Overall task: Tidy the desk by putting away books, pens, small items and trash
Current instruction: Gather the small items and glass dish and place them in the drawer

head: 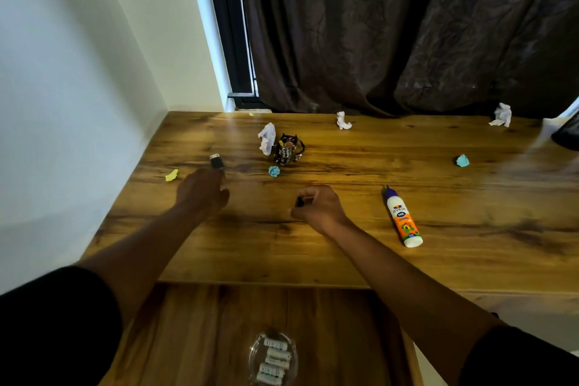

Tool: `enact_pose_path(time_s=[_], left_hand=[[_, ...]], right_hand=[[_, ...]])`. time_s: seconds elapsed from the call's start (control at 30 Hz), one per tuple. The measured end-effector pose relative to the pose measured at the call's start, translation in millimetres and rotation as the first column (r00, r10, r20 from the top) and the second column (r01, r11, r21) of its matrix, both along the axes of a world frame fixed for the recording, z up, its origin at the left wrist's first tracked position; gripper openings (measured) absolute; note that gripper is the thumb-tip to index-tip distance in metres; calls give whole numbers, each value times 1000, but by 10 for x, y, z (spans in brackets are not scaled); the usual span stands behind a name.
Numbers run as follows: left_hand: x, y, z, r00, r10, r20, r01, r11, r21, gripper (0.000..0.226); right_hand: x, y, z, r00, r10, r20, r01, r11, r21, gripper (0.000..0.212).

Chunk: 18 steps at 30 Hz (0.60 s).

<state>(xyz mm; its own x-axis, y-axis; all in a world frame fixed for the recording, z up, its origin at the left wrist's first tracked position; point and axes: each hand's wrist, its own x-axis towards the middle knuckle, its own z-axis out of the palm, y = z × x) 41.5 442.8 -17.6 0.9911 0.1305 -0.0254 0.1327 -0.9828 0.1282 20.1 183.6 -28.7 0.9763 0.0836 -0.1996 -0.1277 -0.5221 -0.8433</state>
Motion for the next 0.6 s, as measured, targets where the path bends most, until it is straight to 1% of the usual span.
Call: enact_pose_path(time_s=[0.07, 0.1, 0.17, 0.23, 0.3, 0.33, 0.43, 0.5, 0.6], left_hand=[[223, 123, -44, 1000, -25, -12, 24, 1000, -20, 41], [346, 195, -94, 999, -38, -26, 37, 998, -48, 45], [553, 315, -198, 996, -60, -67, 55, 996, -69, 53], [738, 439, -317, 994, -63, -90, 59, 997, -56, 70], [917, 537, -424, 993, -76, -90, 70, 995, -70, 87], [991, 568, -459, 992, -94, -87, 89, 994, -65, 89], [1171, 652, -524, 985, -143, -98, 135, 987, -88, 82], [1229, 709, -560, 987, -136, -89, 128, 988, -91, 77], [1221, 701, -531, 990, -129, -53, 126, 990, -57, 71]], right_hand=[[86, 124, -55, 998, 56, 7, -56, 998, -30, 54], [121, 175, -89, 996, 82, 20, -81, 995, -52, 58], [191, 251, -190, 989, 126, 74, -116, 986, -118, 60], [240, 301, -265, 976, 176, 129, -152, 973, -175, 60], [284, 340, -334, 961, 217, 171, -184, 965, -189, 61], [299, 355, -371, 956, 227, 187, -191, 963, -192, 61], [299, 377, -456, 945, 247, 216, -202, 957, -208, 58], [267, 379, -517, 940, 258, 224, -210, 953, -217, 57], [186, 380, -561, 935, 277, 224, -225, 946, -232, 58]])
